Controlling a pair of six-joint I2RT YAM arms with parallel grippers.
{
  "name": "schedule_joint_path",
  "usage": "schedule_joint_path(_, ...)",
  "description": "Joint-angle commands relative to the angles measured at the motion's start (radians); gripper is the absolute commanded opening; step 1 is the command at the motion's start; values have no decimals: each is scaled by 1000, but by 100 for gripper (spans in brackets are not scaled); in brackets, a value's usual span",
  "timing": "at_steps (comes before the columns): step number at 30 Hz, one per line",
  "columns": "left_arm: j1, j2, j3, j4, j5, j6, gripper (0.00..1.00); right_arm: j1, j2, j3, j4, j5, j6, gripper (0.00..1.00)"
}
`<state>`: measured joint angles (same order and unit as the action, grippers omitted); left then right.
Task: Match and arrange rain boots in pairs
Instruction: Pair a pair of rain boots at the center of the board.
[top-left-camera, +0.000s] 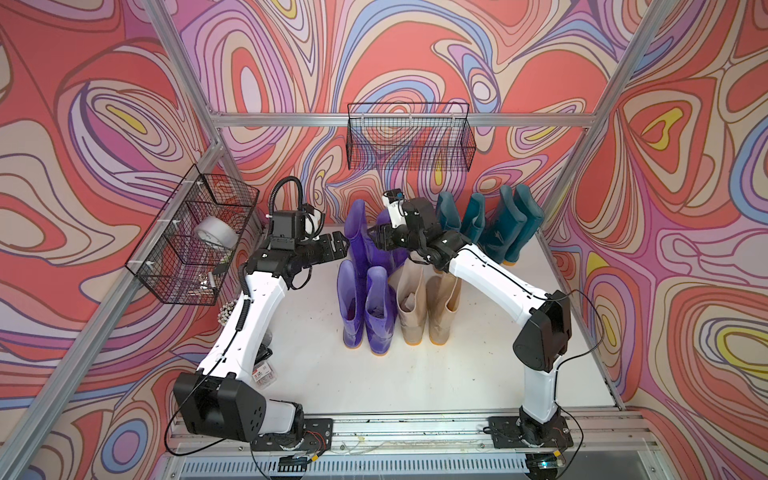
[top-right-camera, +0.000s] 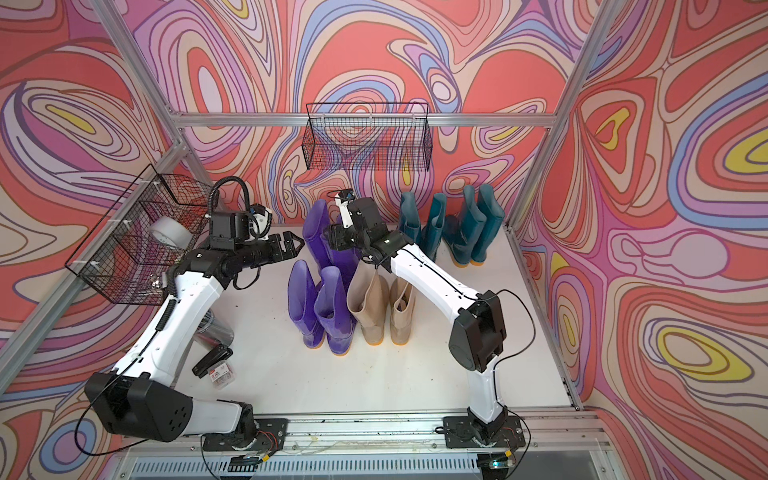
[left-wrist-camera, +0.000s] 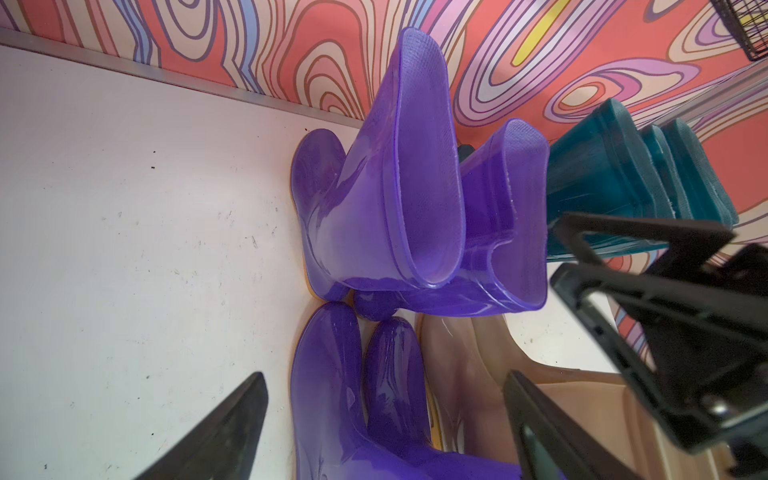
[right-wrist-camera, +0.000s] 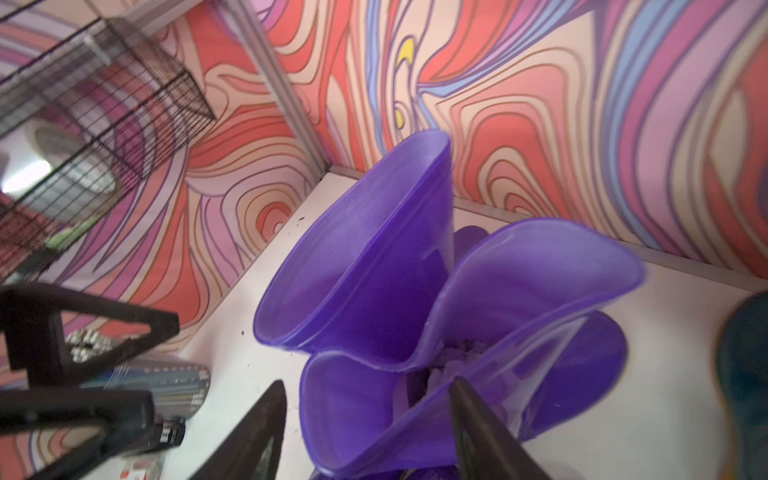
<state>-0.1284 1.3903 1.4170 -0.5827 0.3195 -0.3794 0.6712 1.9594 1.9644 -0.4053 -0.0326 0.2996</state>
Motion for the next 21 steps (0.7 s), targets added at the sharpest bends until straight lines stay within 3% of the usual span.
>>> schedule_joint_path(1, 11, -5, -10, 20, 19, -15, 91, 3, -1, 95, -135, 253, 75, 68)
schedule_joint_path(5, 13, -4, -10, 22, 25, -18, 90, -2, 124, 305, -294, 357, 136, 74)
schedule_joint_path(8, 15, -3, -12, 19, 21, -18, 90, -4, 222, 457, -385, 343, 199, 76)
schedule_joint_path(12, 18, -5, -14, 20, 20, -19, 90, -4, 240, 440, -372, 359, 292, 80)
schedule_joint_path(14, 18, -7, -18, 24, 27, -23, 90, -3, 236, 390, -335, 348, 312, 98)
schedule_joint_path(21, 20, -7, -20, 29, 41, -29, 90, -5, 294, 419, -353, 351, 340, 98)
